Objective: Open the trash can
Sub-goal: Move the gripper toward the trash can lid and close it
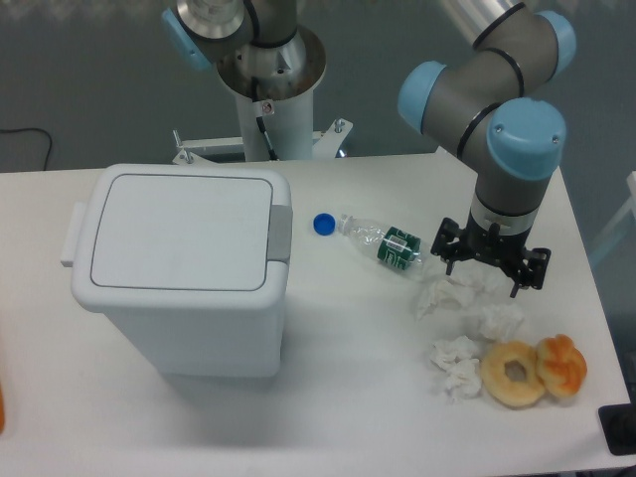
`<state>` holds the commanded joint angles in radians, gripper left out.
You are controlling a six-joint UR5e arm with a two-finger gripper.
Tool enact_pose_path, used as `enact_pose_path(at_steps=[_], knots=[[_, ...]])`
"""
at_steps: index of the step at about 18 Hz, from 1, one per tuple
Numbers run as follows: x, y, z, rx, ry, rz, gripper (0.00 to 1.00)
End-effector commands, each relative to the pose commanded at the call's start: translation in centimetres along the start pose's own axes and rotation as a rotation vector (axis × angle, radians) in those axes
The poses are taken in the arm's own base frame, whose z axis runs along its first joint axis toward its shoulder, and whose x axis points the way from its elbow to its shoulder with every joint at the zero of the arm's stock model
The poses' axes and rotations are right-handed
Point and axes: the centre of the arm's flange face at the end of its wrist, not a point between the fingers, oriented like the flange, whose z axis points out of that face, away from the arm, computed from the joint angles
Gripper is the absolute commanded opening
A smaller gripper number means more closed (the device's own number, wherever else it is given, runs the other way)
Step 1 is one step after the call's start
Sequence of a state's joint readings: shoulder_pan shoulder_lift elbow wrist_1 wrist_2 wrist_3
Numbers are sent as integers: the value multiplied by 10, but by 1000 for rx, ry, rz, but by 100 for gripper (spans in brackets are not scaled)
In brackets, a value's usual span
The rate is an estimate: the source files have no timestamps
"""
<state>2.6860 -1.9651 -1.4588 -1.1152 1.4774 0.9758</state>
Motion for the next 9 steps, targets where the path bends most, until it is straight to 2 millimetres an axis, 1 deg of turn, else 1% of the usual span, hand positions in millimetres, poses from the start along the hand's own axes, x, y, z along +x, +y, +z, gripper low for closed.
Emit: enact_pose_path(at_steps=[1, 3, 5, 6, 8, 9], knots=[[4, -2, -12, 24, -5, -7, 56], [13, -8, -27, 56, -1, -65, 25], [19, -12, -35, 87, 10, -143, 4], [20, -13, -36, 92, 14, -173, 0], [27, -17, -46, 114, 19, -215, 0], [32, -20, -55, 135, 26, -253, 0]])
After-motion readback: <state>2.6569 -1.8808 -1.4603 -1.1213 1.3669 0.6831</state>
